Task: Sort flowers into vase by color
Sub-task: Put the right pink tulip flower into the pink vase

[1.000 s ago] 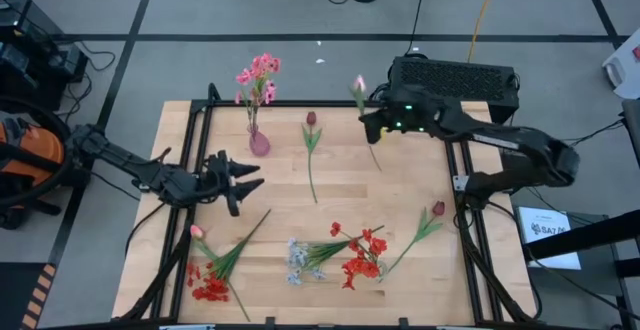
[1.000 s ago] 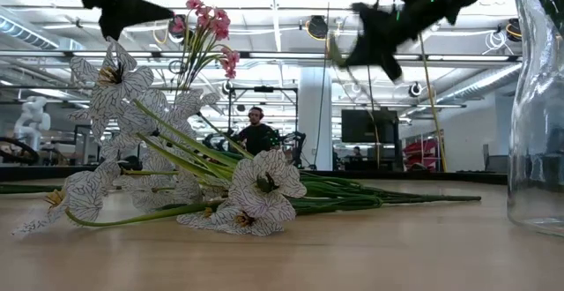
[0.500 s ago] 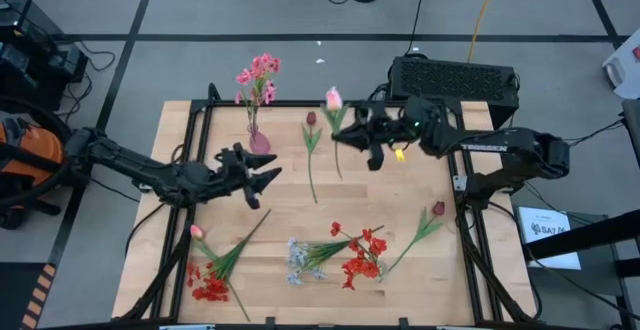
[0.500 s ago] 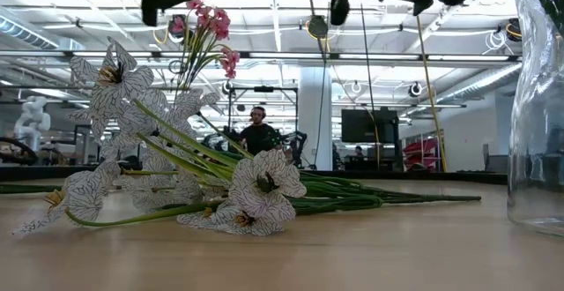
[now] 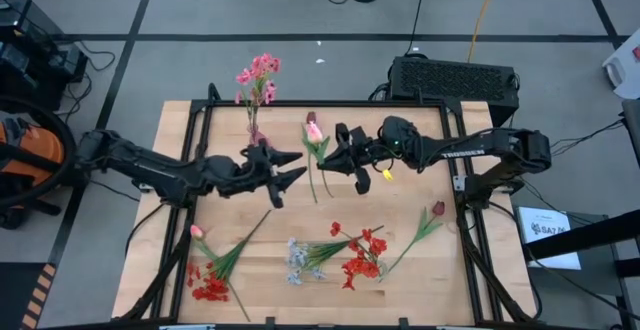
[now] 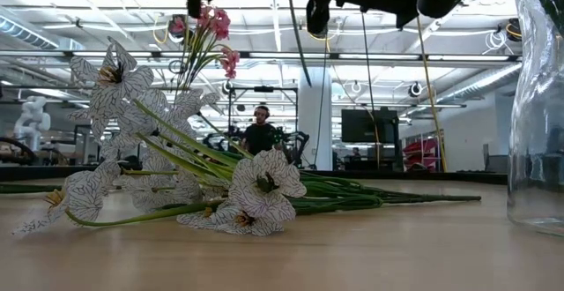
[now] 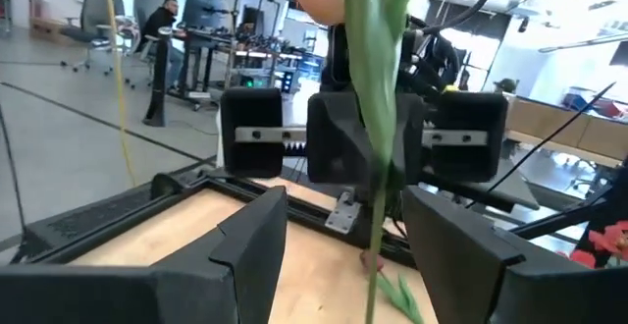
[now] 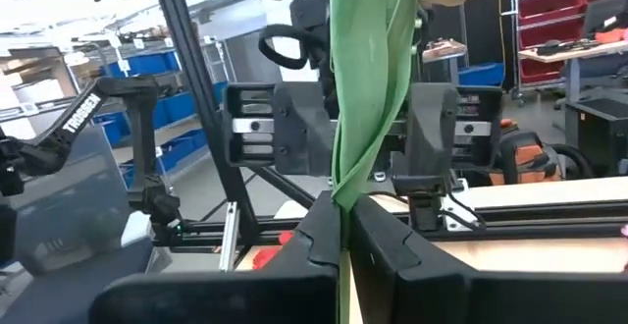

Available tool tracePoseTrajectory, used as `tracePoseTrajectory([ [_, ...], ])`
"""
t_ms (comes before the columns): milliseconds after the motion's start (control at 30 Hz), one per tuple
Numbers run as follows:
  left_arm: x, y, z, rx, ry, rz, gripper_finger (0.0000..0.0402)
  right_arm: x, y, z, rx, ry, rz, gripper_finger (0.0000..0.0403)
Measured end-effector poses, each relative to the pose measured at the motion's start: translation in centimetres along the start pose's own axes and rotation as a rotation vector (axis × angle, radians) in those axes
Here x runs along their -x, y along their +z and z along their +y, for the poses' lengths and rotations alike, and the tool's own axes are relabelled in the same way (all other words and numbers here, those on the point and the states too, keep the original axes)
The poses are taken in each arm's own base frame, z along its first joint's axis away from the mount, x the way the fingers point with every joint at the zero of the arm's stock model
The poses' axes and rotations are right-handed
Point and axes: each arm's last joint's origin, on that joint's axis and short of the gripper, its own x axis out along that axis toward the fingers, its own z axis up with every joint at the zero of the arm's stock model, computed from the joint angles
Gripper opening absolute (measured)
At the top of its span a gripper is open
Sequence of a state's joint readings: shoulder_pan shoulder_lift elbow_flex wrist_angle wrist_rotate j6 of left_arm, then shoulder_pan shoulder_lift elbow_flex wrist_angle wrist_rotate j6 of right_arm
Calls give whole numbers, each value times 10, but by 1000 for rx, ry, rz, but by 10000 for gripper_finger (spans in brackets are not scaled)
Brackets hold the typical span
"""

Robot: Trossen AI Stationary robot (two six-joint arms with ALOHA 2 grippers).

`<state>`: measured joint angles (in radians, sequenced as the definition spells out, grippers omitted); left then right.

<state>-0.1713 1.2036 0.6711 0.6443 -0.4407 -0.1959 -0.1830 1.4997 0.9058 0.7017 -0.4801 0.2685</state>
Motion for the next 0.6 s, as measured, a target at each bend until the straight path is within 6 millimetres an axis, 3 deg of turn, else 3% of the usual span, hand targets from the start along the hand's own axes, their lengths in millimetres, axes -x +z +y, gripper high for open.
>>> tracePoseTrajectory([
  [367,-44,2,4,-8,-98,30,210,0,-1,0,-2,-3,5,0],
  [600,-53,2,9,-11,-87,33,206,0,-2,-1,-6,-9,13,3],
])
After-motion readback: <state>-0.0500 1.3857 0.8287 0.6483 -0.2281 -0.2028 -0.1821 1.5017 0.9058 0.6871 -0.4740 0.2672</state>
